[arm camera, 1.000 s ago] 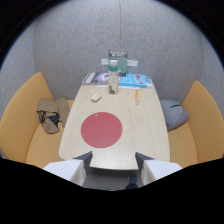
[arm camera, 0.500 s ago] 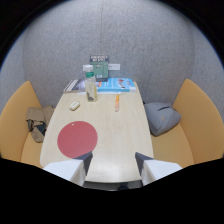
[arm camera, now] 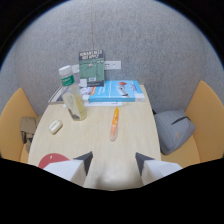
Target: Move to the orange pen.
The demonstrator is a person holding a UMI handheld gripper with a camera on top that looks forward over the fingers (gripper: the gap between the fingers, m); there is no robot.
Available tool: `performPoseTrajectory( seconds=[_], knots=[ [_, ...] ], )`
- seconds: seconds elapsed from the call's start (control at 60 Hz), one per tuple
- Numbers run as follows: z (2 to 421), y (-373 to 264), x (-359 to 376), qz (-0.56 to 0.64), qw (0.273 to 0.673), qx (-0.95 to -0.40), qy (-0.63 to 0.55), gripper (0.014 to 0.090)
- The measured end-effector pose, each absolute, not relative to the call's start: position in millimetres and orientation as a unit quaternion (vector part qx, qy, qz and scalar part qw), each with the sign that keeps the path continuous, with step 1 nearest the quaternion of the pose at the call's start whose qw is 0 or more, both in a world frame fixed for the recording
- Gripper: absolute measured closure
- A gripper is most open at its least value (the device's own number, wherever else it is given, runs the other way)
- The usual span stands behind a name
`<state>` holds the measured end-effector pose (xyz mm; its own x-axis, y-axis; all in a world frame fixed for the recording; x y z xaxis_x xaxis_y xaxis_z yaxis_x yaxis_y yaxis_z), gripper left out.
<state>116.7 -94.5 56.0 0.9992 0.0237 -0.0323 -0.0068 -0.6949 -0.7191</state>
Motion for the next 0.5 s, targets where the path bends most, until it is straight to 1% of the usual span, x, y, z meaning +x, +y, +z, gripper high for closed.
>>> performPoseTrajectory(
  seconds=[0.117, 0.283, 0.5],
  knots=[
    [41.5, -44.0, 124.7, 0.017, 0.392, -0.92, -0.011, 0.0173],
    [22.4, 8.0, 127.4, 0.019, 0.384, -0.923, -0.013, 0.0175],
    [12.1, 35.6, 127.7, 0.022, 0.374, -0.927, -0.015, 0.0178]
  ],
)
